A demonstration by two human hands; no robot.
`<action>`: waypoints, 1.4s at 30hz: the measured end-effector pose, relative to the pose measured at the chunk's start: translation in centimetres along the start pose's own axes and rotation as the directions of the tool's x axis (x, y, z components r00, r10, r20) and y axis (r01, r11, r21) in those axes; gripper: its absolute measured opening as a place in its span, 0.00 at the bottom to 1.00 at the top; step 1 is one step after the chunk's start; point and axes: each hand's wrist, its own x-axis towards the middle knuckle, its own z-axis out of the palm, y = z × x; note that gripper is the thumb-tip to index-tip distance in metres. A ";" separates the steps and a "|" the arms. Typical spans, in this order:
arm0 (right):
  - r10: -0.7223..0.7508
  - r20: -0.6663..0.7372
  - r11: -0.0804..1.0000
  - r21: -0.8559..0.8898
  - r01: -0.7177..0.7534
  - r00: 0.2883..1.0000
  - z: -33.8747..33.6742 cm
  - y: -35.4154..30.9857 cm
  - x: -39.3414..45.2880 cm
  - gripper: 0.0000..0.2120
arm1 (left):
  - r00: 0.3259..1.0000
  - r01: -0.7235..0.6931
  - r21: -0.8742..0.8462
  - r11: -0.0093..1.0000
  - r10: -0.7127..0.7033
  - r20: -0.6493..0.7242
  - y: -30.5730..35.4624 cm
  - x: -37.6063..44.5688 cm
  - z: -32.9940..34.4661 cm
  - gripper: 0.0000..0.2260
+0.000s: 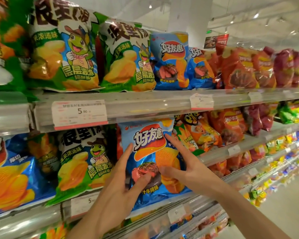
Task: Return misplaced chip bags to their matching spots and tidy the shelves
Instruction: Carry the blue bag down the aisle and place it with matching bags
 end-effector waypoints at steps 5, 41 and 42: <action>-0.027 0.004 1.000 0.011 0.027 1.000 -4.1 2.3 0.3 0.39 | 0.999 0.028 0.007 1.000 -0.028 -0.043 0.7 1.8 3.6 0.39; -0.034 -0.110 0.999 -0.009 0.033 0.993 -33.4 16.2 1.4 0.39 | 0.955 0.234 0.338 0.911 -0.150 -0.257 2.1 21.8 29.5 0.38; -0.034 -0.115 0.999 -0.007 0.033 0.993 -33.5 16.3 1.4 0.39 | 0.945 0.254 0.292 0.922 -0.171 -0.279 2.0 22.3 29.7 0.38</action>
